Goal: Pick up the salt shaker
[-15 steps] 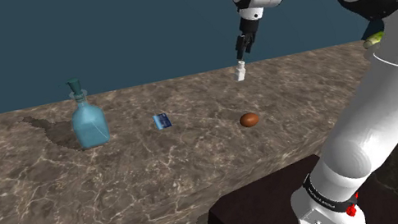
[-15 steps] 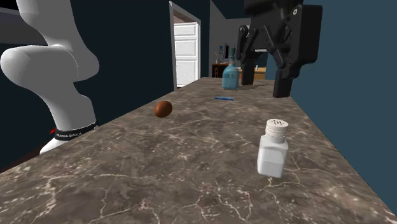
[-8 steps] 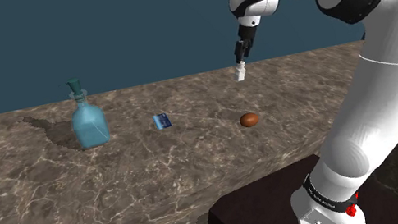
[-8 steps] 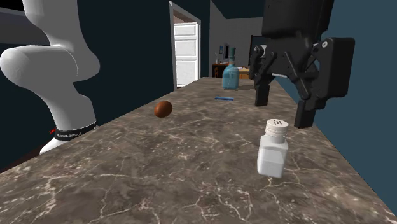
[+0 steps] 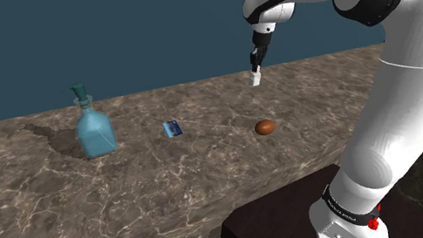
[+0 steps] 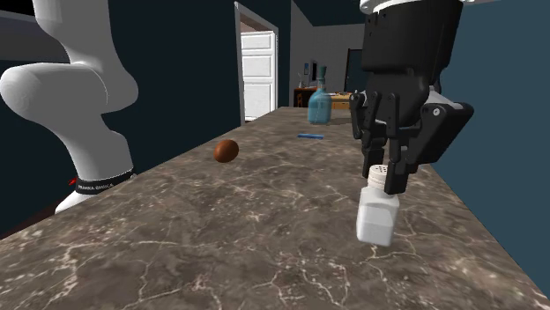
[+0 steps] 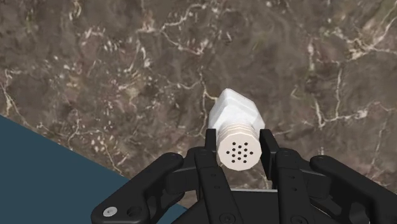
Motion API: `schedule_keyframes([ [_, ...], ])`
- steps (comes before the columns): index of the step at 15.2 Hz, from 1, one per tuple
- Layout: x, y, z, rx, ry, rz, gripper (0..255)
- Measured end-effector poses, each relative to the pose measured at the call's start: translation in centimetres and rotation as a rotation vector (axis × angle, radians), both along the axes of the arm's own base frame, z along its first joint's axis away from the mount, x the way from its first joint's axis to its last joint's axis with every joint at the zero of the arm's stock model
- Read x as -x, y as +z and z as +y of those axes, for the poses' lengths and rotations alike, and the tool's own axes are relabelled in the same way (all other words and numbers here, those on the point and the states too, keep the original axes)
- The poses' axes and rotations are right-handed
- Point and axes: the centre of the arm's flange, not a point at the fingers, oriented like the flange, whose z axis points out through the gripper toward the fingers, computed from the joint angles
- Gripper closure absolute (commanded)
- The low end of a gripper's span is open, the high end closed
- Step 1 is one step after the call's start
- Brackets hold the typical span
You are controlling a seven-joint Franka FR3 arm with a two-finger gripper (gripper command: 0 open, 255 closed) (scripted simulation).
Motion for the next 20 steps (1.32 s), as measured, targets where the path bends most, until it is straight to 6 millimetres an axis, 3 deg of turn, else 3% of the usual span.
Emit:
schedule_keyframes([
  [7,0.0,0.2,0.0,0.000,0.000,0.000,255],
  [20,0.1,6.8,-0.1,0.000,0.000,0.000,255],
])
